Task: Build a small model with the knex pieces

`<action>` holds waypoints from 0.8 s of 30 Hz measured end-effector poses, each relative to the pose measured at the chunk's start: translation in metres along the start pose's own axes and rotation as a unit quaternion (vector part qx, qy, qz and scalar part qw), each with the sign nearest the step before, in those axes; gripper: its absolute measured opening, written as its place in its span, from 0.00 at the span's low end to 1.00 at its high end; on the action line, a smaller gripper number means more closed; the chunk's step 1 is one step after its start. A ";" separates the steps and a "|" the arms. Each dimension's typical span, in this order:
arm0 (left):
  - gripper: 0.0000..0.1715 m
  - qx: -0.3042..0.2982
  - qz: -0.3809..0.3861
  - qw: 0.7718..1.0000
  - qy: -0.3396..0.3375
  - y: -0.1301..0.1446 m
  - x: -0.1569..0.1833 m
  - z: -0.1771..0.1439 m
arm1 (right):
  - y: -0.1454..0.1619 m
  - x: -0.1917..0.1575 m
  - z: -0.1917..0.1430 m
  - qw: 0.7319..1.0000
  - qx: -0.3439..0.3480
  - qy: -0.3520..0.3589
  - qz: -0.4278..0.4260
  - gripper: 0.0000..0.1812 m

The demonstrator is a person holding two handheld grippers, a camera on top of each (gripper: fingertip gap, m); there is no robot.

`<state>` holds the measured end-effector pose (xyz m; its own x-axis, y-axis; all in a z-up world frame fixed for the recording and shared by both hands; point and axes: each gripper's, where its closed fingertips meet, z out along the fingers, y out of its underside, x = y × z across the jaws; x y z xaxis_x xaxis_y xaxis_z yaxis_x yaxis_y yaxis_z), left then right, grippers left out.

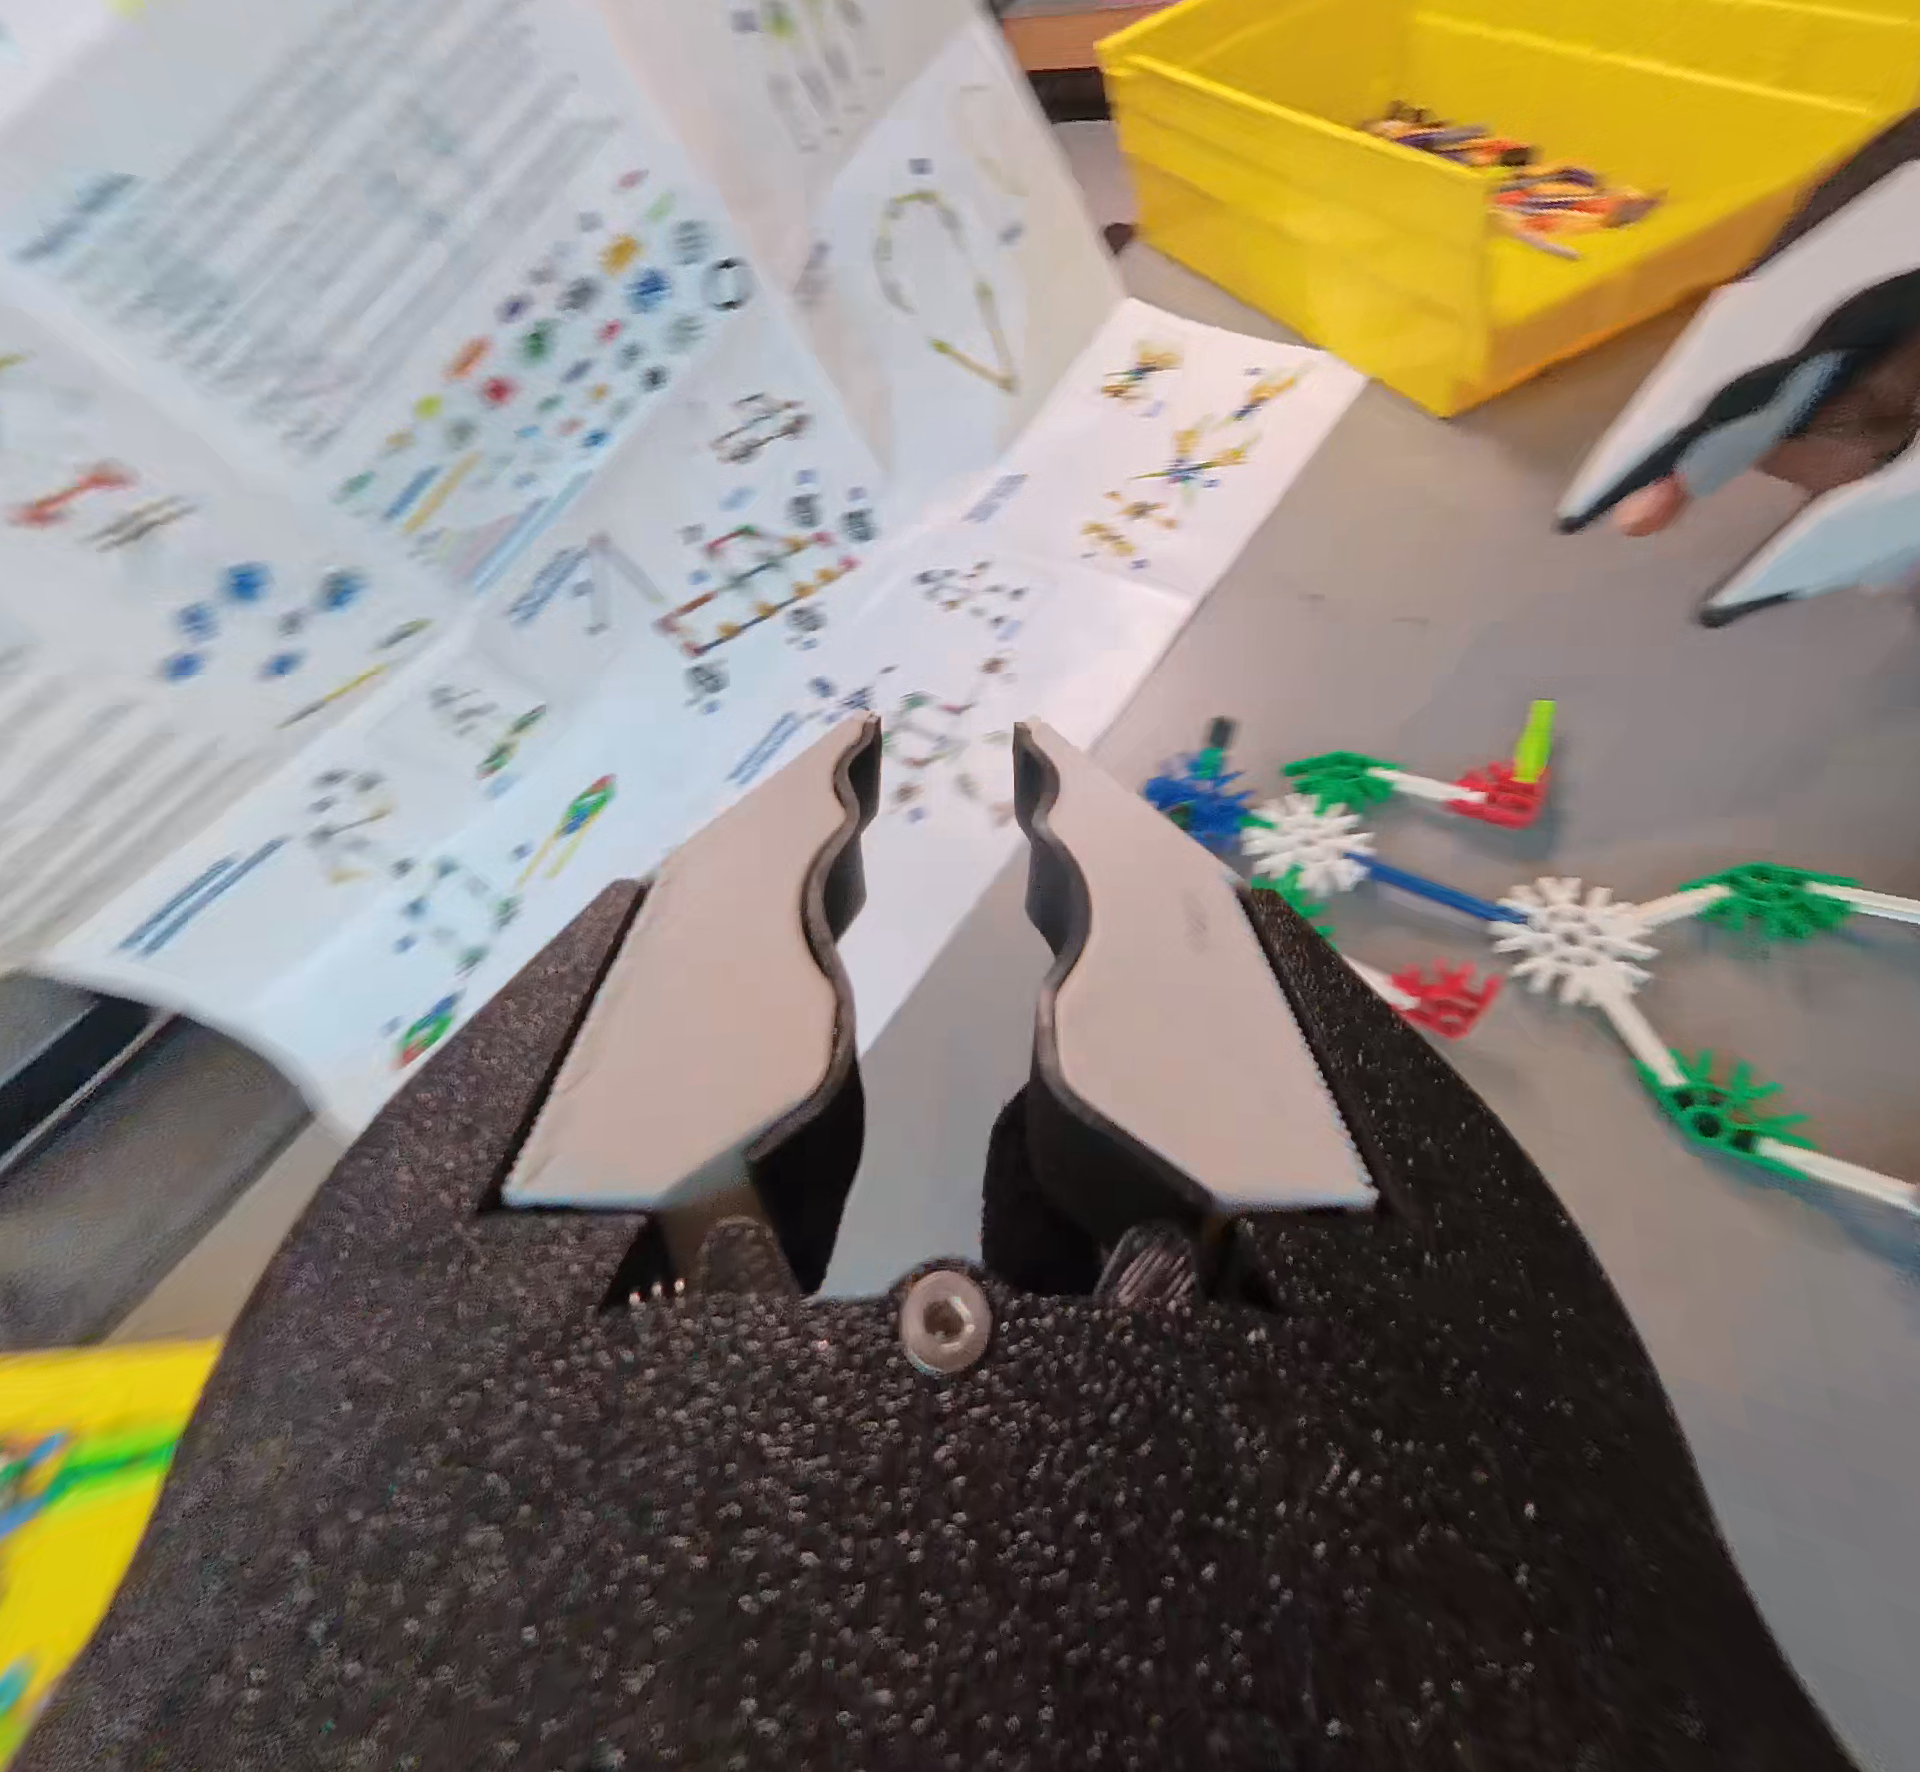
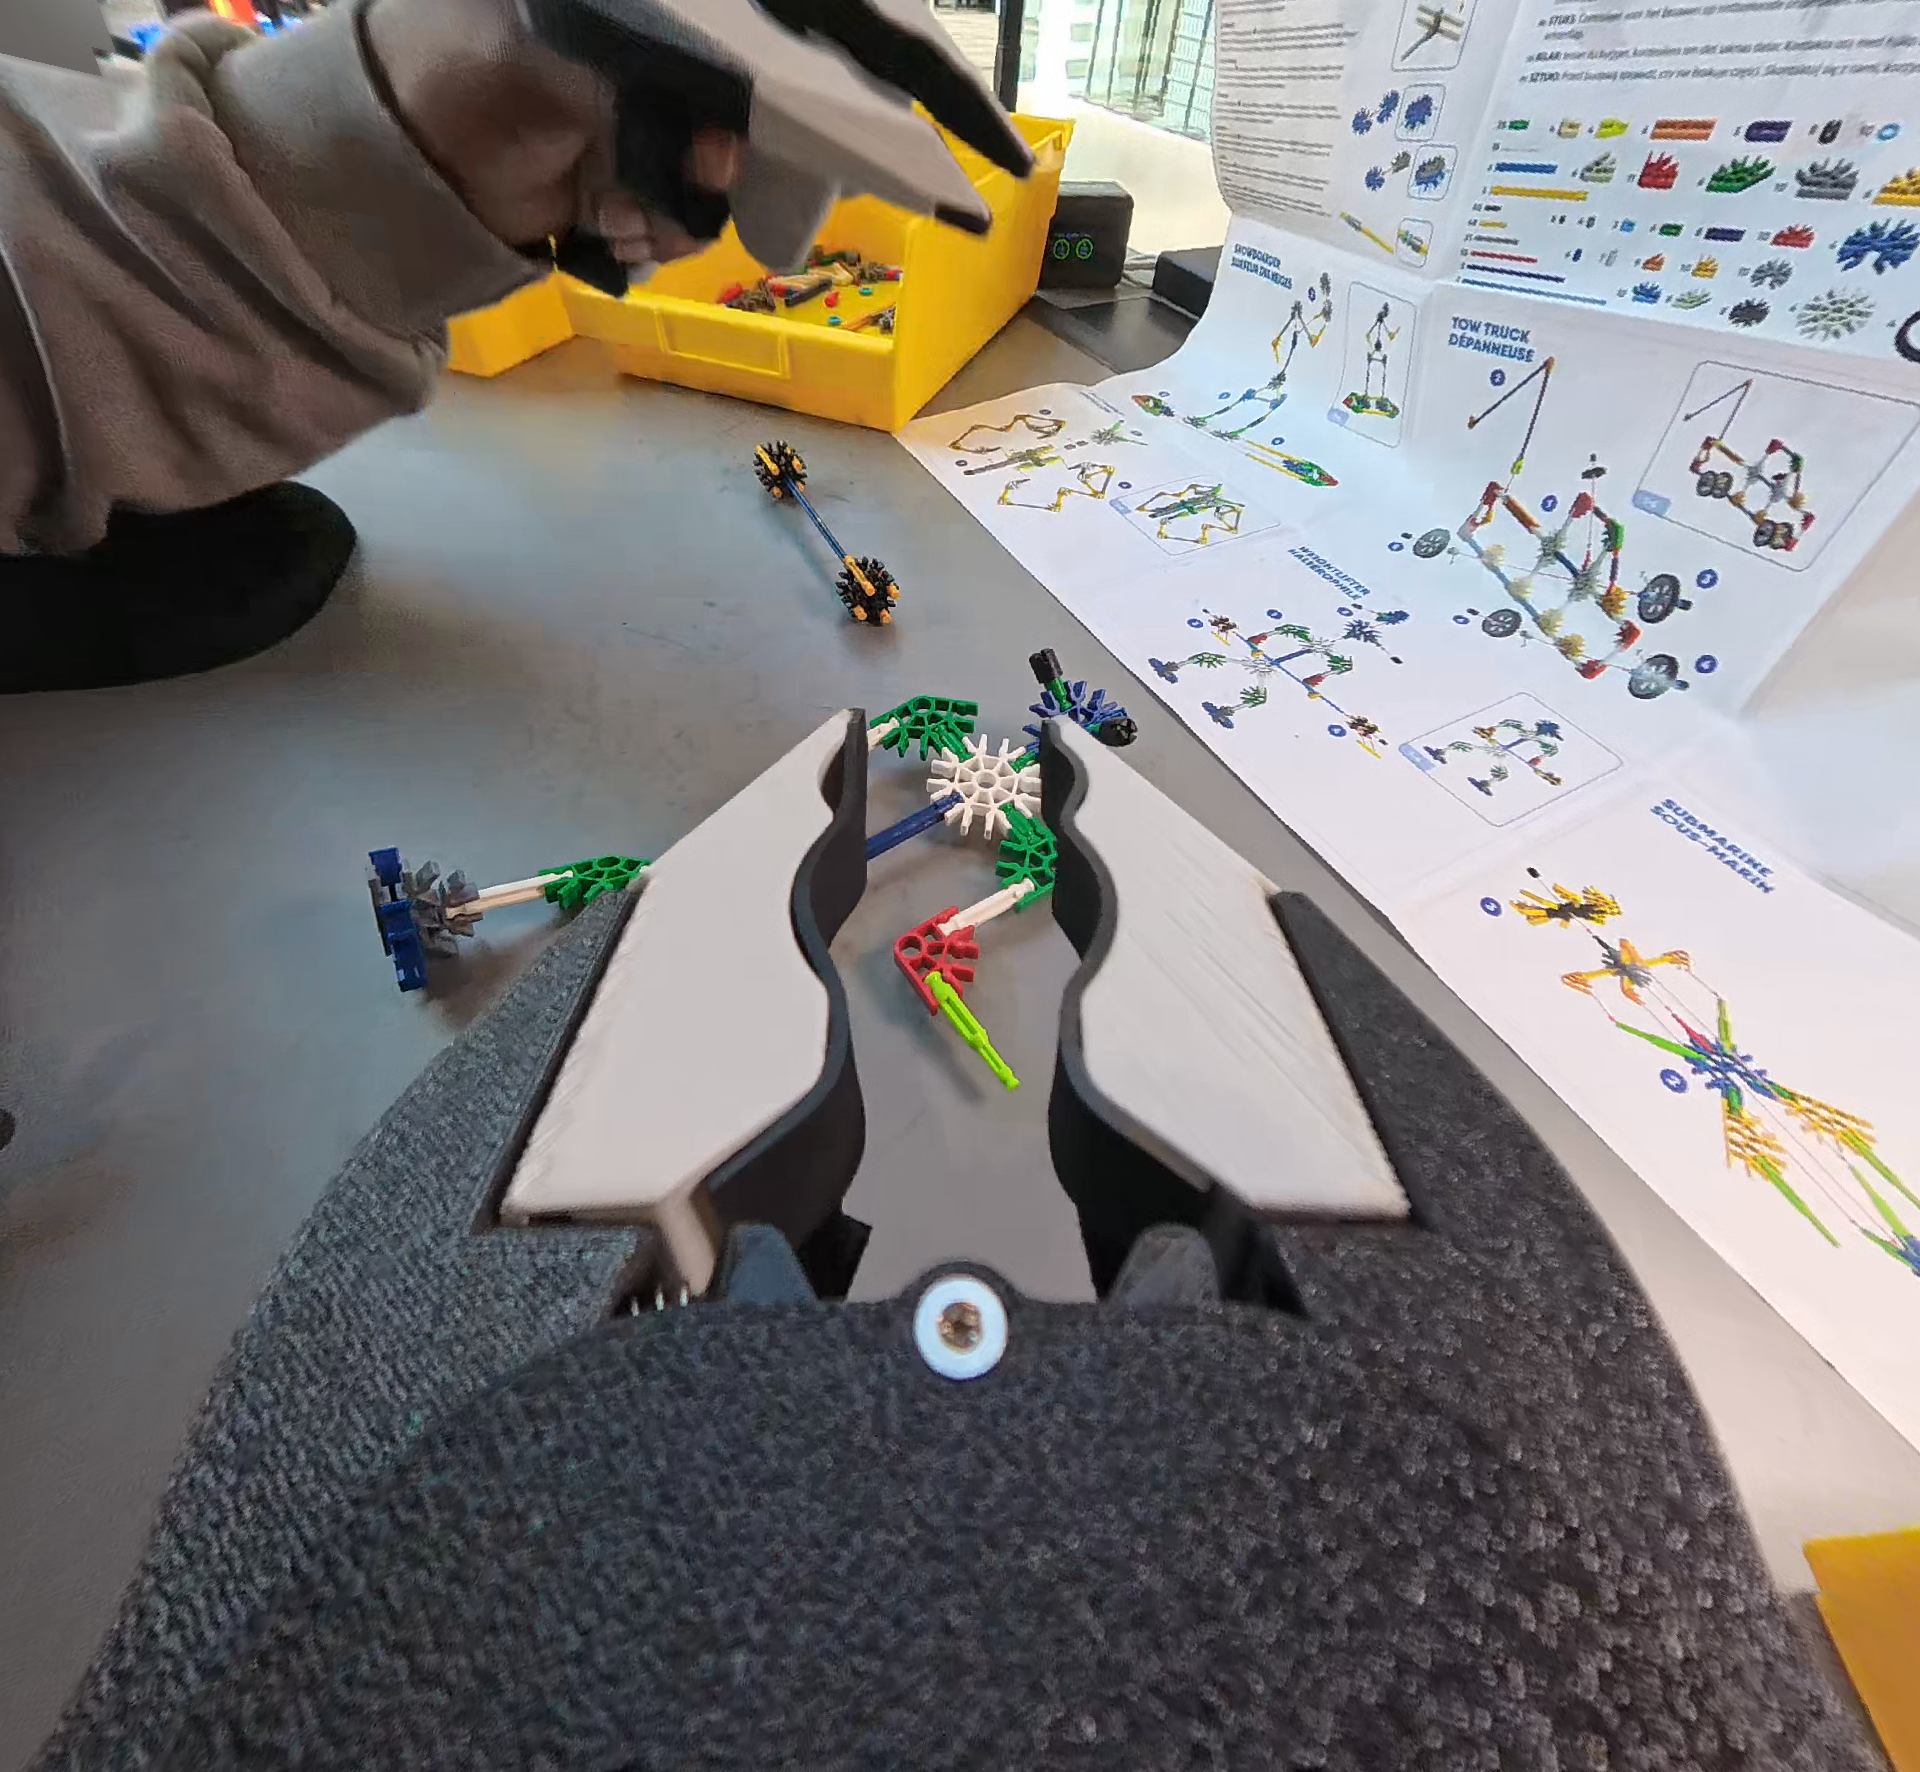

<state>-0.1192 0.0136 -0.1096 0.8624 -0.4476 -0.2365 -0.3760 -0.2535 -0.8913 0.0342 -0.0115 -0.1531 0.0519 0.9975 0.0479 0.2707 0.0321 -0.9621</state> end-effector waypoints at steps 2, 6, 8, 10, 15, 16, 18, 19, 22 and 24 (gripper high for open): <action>0.15 -0.032 -0.037 0.994 -0.099 0.014 -0.069 -0.038 | -0.002 0.001 -0.001 1.000 0.008 0.011 -0.002 0.17; 0.14 -0.133 -0.156 0.952 -0.226 0.066 -0.186 -0.110 | -0.002 -0.004 -0.002 0.999 0.006 0.018 -0.025 0.16; 0.14 -0.197 -0.199 0.926 -0.253 0.101 -0.229 -0.127 | -0.002 -0.007 -0.001 0.999 0.007 0.017 -0.031 0.15; 0.14 -0.265 -0.239 0.899 -0.254 0.141 -0.255 -0.130 | 0.001 -0.009 0.001 0.999 0.003 0.014 -0.031 0.14; 0.13 -0.374 -0.282 0.853 -0.231 0.214 -0.271 -0.106 | 0.011 -0.007 0.004 0.999 -0.012 0.018 -0.037 0.13; 0.12 -0.390 -0.284 0.845 -0.232 0.224 -0.272 -0.103 | 0.013 -0.006 0.005 0.999 -0.014 0.019 -0.036 0.13; 0.11 -0.415 -0.291 0.830 -0.232 0.241 -0.273 -0.098 | 0.014 -0.006 0.005 0.999 -0.015 0.017 -0.032 0.13; 0.09 -0.425 -0.292 0.824 -0.233 0.247 -0.274 -0.098 | 0.015 -0.005 0.004 0.999 -0.015 0.017 -0.031 0.12; 0.06 -0.437 -0.307 0.813 -0.233 0.260 -0.275 -0.097 | 0.016 -0.005 0.004 0.999 -0.016 0.015 -0.030 0.12; 0.06 -0.445 -0.310 0.807 -0.233 0.266 -0.275 -0.098 | 0.017 -0.005 0.004 0.999 -0.018 0.013 -0.027 0.12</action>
<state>-0.4893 -0.0147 -0.2437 0.9344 0.3202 -0.1560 0.2609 -0.9134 -0.3125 0.0348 -0.0157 -0.1712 0.0604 0.9925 0.1062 0.3072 0.0828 -0.9480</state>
